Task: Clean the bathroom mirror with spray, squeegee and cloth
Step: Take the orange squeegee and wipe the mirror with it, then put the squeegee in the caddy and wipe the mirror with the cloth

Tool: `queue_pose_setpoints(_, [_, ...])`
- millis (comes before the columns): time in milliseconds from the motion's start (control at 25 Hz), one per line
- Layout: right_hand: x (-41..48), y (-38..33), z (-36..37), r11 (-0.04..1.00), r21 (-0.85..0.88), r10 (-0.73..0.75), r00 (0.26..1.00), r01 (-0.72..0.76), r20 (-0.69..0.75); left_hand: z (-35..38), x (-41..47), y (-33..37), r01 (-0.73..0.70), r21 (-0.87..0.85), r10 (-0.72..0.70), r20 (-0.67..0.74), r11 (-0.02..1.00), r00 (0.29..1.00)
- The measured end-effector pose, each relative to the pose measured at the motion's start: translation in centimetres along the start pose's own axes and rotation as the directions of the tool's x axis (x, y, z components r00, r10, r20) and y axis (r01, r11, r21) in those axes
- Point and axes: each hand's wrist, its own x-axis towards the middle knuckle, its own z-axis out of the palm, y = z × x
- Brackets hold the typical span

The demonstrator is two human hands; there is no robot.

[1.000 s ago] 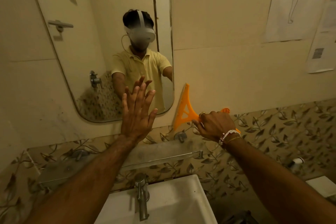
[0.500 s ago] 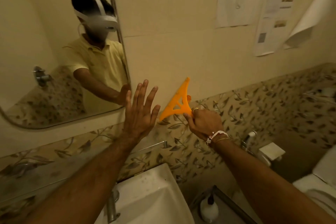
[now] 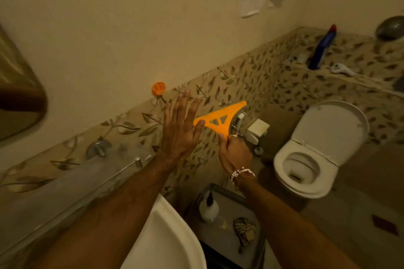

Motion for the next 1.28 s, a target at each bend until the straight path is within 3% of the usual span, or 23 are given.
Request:
queue_pose_setpoints(200, [-1.3, 6.0, 4.3, 0.971, 0.107, 0.209, 0.977, -0.212, 0.041, 8.0, -3.0, 1.0, 0.031, -0.038, -0.025, 0.168, 0.999, 0.985])
queue_pose_setpoints(360, [-4.3, 10.9, 9.4, 0.900, 0.175, 0.389, 0.916, -0.400, 0.096, 13.5, -7.4, 0.6, 0.050, -0.019, -0.041, 0.313, 0.999, 0.949])
queue_pose_setpoints(680, [-11.7, 18.7, 20.2, 0.617, 0.264, 0.727, 0.666, -0.741, 0.170, 21.1, -13.7, -1.5, 0.083, -0.025, -0.060, 0.503, 0.996, 0.862])
queue_pose_setpoints(920, [-13.6, 21.4, 26.9, 0.438, 0.292, 0.825, 0.509, -0.850, 0.245, 24.6, -16.8, -2.3, 0.083, -0.052, -0.043, 0.538, 0.995, 0.842])
queue_pose_setpoints(1280, [-13.9, 24.0, 30.9, 0.412, 0.237, 0.817, 0.472, -0.880, 0.332, 28.3, -19.4, -2.2, -0.121, -0.030, 0.116, 0.574, 0.992, 0.811])
